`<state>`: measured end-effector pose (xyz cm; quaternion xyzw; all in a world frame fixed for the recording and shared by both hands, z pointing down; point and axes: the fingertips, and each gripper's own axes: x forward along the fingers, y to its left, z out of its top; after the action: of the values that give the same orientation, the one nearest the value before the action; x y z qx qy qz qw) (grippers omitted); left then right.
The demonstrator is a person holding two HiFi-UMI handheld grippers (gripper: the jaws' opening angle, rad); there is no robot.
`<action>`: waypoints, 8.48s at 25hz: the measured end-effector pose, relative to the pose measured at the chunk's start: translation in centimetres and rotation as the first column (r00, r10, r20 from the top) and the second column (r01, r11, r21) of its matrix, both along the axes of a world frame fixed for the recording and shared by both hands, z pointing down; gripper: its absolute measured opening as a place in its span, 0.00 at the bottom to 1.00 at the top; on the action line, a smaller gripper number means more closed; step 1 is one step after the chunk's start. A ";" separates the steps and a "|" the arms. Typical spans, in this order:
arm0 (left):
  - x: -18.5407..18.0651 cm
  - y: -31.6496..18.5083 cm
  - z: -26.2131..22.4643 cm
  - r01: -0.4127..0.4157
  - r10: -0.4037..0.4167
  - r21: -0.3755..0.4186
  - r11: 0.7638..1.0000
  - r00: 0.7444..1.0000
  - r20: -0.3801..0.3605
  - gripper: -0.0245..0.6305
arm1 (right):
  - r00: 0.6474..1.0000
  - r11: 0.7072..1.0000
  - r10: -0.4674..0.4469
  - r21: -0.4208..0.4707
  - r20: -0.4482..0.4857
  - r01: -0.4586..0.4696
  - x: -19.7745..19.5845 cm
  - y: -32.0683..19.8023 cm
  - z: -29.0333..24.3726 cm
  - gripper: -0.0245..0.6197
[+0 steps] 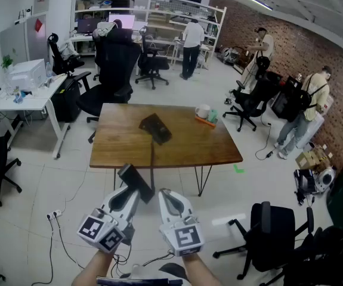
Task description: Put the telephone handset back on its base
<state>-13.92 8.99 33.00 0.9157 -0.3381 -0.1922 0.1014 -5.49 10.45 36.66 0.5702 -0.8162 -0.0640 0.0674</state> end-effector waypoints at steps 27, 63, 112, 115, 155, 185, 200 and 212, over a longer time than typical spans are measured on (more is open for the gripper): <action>5.3 -11.3 1.6 -0.032 0.033 -0.034 0.999 0.999 0.023 0.13 | 0.999 1.000 0.004 0.023 0.040 -0.005 4.5 -11.5 0.2 0.05; 14.7 -36.1 11.9 0.030 -0.037 -0.347 0.938 0.999 -0.015 0.13 | 0.995 0.990 -0.058 -0.125 0.078 0.068 15.3 -33.4 5.5 0.04; 15.6 -53.7 27.4 -0.059 -0.117 -0.648 0.759 0.967 -0.225 0.14 | 0.989 0.941 -0.131 -0.305 0.065 0.145 17.8 -41.8 14.5 0.05; 15.6 -54.0 27.4 -0.067 -0.124 -0.644 0.762 0.961 -0.246 0.14 | 0.989 0.940 -0.130 -0.309 0.069 0.145 17.9 -41.9 14.6 0.04; 13.6 -51.7 27.5 0.058 -0.133 -0.631 0.773 0.989 -0.072 0.09 | 0.984 0.941 -0.152 -0.291 0.096 0.174 15.5 -40.3 13.6 0.05; 12.6 -31.0 12.6 -0.030 0.048 -0.278 0.960 0.997 0.059 0.04 | 0.986 0.971 -0.112 -0.196 0.123 0.134 8.7 -25.9 8.4 0.05; 8.2 -15.3 7.5 -0.020 0.035 -0.093 0.995 0.986 0.162 0.04 | 0.983 0.979 -0.132 -0.138 0.130 0.149 2.8 -13.8 6.2 0.05; 5.9 -5.8 6.7 -0.018 0.026 -0.046 0.999 0.982 0.186 0.04 | 0.984 0.984 -0.116 -0.117 0.133 0.132 1.2 -5.2 5.3 0.04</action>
<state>-8.04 3.22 39.72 0.9308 -0.3403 -0.0968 0.0916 -4.28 5.23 41.92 0.5157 -0.8553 0.0194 0.0471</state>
